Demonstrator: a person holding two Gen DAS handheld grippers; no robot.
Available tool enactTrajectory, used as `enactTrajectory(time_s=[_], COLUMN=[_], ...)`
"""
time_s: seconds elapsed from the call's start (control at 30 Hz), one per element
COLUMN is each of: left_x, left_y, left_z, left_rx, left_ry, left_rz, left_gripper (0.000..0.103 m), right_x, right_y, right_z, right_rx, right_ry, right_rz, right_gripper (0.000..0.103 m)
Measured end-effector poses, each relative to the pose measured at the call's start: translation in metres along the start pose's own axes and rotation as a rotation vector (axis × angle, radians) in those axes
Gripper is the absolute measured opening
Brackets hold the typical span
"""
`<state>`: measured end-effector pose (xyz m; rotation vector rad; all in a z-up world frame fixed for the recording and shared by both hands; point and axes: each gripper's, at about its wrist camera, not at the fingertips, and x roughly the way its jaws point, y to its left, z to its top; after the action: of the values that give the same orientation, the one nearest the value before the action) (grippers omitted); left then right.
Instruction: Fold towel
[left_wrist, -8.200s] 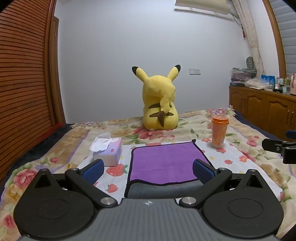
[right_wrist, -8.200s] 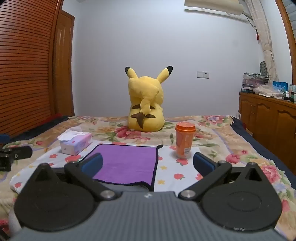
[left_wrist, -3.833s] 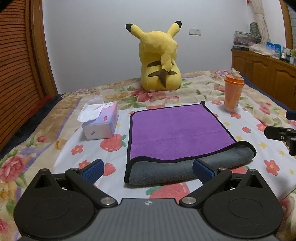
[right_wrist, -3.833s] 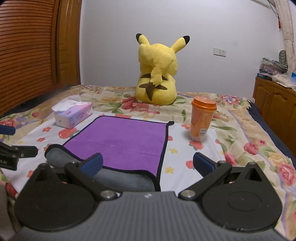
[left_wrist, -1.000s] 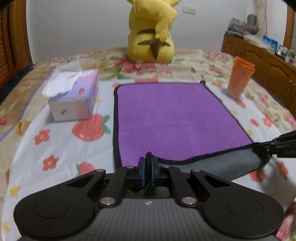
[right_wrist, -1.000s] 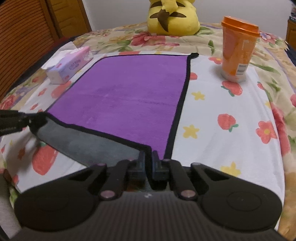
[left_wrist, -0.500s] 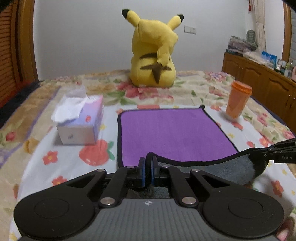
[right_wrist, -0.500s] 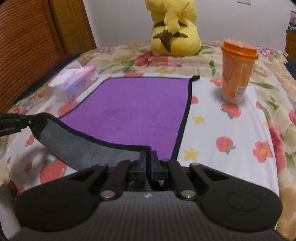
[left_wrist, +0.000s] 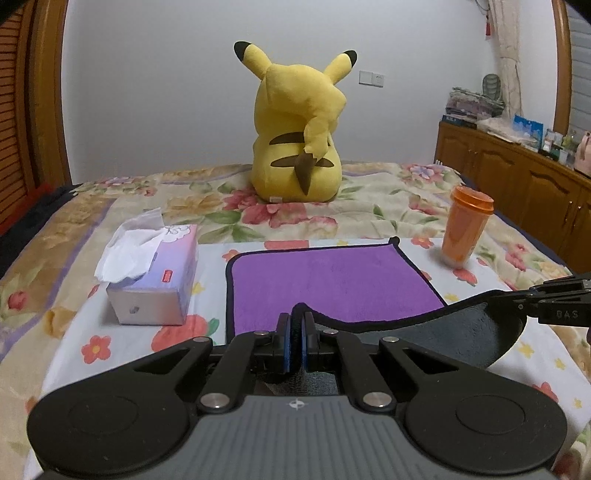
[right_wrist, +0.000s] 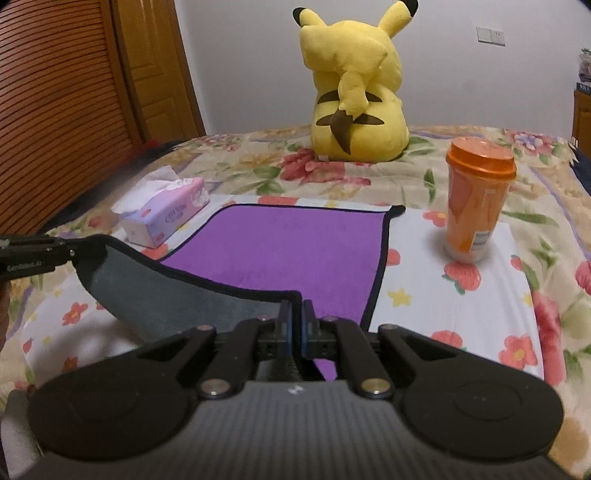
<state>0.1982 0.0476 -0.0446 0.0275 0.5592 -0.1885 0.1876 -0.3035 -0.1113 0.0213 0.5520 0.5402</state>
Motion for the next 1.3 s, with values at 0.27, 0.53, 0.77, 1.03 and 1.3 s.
enactTrajectory(time_s=[0.27,0.53,0.77,1.03,1.3], left_x=[0.008,0.025,0.041,0.050,0.061], left_y=[0.000,0.003,0.005,0.008,0.005], left_z=[0.009,0.016,0.021,0.030,0.035], left_rx=[0.012,0.027,0.050,0.052,0.051], left_ry=[-0.022,-0.032,-0.034,-0.046,-0.051], left_rz=[0.013,0.026,0.032,0.018,0.012], left_gripper=[0.008,0.008,0.008,0.008,0.008], right_x=[0.005,0.016,0.032,0.042,0.048], right_y=[-0.003,-0.005,-0.008,-0.011,-0.016], right_z=[0.007,0.013,0.014,0.019,0.030], right_rx=[-0.024,-0.059,-0.097,-0.117,-0.113], right_ry=[-0.032,-0.063,-0.062,-0.073,-0.089], right_rz=[-0.001,0.005,-0.005,-0.012,-0.013], right_gripper=[0.005,0.005,0.004,0.004,0.004])
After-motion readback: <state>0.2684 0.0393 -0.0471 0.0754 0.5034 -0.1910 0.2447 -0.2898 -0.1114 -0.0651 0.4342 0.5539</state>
